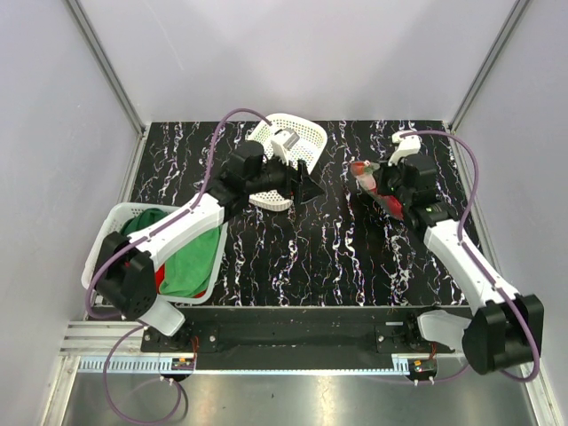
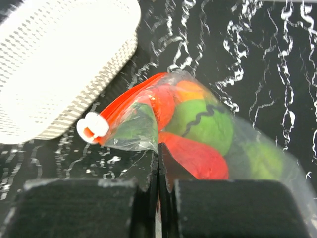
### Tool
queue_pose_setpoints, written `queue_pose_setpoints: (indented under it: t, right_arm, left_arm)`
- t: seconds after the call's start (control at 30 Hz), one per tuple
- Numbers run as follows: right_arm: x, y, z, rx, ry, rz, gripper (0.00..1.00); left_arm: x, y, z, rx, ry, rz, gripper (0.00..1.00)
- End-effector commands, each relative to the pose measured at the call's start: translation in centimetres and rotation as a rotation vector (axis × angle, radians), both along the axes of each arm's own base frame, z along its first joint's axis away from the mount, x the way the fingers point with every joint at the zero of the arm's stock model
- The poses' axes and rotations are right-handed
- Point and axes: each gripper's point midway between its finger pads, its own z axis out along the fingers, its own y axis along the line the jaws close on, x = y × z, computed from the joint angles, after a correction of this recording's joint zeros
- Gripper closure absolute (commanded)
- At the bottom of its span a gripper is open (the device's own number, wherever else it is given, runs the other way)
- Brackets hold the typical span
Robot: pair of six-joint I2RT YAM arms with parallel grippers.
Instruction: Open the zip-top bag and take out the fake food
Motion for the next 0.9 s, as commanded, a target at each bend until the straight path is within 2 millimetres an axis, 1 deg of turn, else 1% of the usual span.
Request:
queue_pose_setpoints:
  t: [0.0, 0.03, 0.07, 0.1, 0.13, 0.17, 0.2, 0.23, 0.27, 0.3, 0.33, 0.37, 0.43, 0.47, 0.5, 0.57, 0.6, 0.67, 0.7, 0.73, 0.8, 0.83, 0.87]
  right_arm:
    - [-1.1, 1.3, 2.9, 0.064, -0.041, 0.064, 1.00]
    - [-1.3, 1.5, 2.8, 0.072, -0.026, 0.073, 1.00]
    - [-1.6, 2.0, 2.9, 0.083, -0.016, 0.102, 1.00]
    - [-1.9, 2.3, 3.1, 0.093, -0.016, 0.116, 1.00]
    - [-2.2, 2.5, 3.0, 0.107, -0.004, 0.125, 1.00]
    - [-2.6, 2.9, 3.1, 0.121, 0.001, 0.144, 1.00]
    - [-2.9, 2.9, 3.3, 0.131, 0.000, 0.148, 1.00]
    - [-3.4, 3.3, 3.3, 0.143, 0.005, 0.171, 1.00]
    - [-3.7, 3.4, 3.3, 0.150, 0.010, 0.179, 1.00]
    - [-4.1, 3.5, 3.4, 0.155, 0.002, 0.188, 1.00]
    - [-4.4, 3.5, 3.5, 0.161, 0.003, 0.195, 1.00]
    - [-4.6, 3.6, 3.7, 0.166, -0.003, 0.202, 1.00]
    - [-5.0, 3.8, 3.8, 0.173, -0.002, 0.219, 1.00]
    - [-5.1, 3.8, 3.9, 0.173, -0.002, 0.221, 1.00]
    - [-5.3, 3.8, 4.0, 0.172, -0.002, 0.223, 1.00]
    - [-5.4, 3.8, 4.1, 0.173, -0.004, 0.224, 1.00]
    - [-5.5, 3.8, 4.3, 0.174, -0.005, 0.226, 1.00]
    - [-5.7, 4.0, 4.3, 0.177, -0.004, 0.241, 1.00]
    - [-5.8, 4.1, 4.3, 0.180, -0.001, 0.244, 1.00]
    - [-5.9, 4.2, 4.4, 0.187, 0.000, 0.250, 1.00]
    - [-6.2, 4.3, 4.2, 0.192, 0.006, 0.258, 1.00]
    - [-6.3, 4.5, 4.1, 0.202, 0.013, 0.263, 1.00]
    - [-6.4, 4.5, 4.0, 0.209, 0.019, 0.265, 1.00]
  left_arm:
    - [0.5, -1.7, 5.8, -0.055, -0.345, -0.170, 0.20]
    - [0.0, -2.2, 5.8, -0.054, -0.387, -0.240, 0.20]
    - [0.1, -2.5, 6.9, -0.066, -0.422, -0.259, 0.20]
    - [0.3, -2.7, 7.1, -0.063, -0.449, -0.274, 0.19]
    - [0.4, -3.1, 6.5, -0.053, -0.433, -0.301, 0.19]
    - [0.5, -3.5, 8.0, -0.065, -0.463, -0.320, 0.18]
    - [0.6, -3.7, 8.2, -0.061, -0.481, -0.342, 0.18]
    - [0.3, -4.0, 8.0, -0.063, -0.469, -0.381, 0.18]
    - [0.5, -4.5, 7.3, -0.058, -0.473, -0.410, 0.18]
    - [0.8, -4.9, 8.1, -0.064, -0.516, -0.433, 0.17]
    - [0.3, -5.1, 7.8, -0.068, -0.510, -0.483, 0.17]
    - [0.7, -5.6, 7.0, -0.067, -0.512, -0.510, 0.17]
    - [0.5, -6.0, 7.0, -0.075, -0.536, -0.564, 0.18]
    - [0.5, -6.3, 6.6, -0.078, -0.539, -0.584, 0.18]
    - [0.8, -6.5, 5.7, -0.073, -0.539, -0.596, 0.19]
    - [1.3, -6.9, 5.2, -0.075, -0.548, -0.605, 0.20]
    - [1.8, -7.2, 4.3, -0.067, -0.536, -0.606, 0.20]
    - [2.4, -7.6, 4.1, -0.068, -0.542, -0.603, 0.20]
    - [2.6, -7.8, 3.7, -0.070, -0.529, -0.608, 0.21]
    - [2.5, -8.2, 3.0, -0.078, -0.508, -0.627, 0.24]
    - [2.5, -8.7, 3.2, -0.109, -0.505, -0.636, 0.27]
    - [2.5, -8.9, 2.7, -0.119, -0.496, -0.641, 0.28]
    - [2.6, -9.1, 2.3, -0.129, -0.488, -0.640, 0.32]
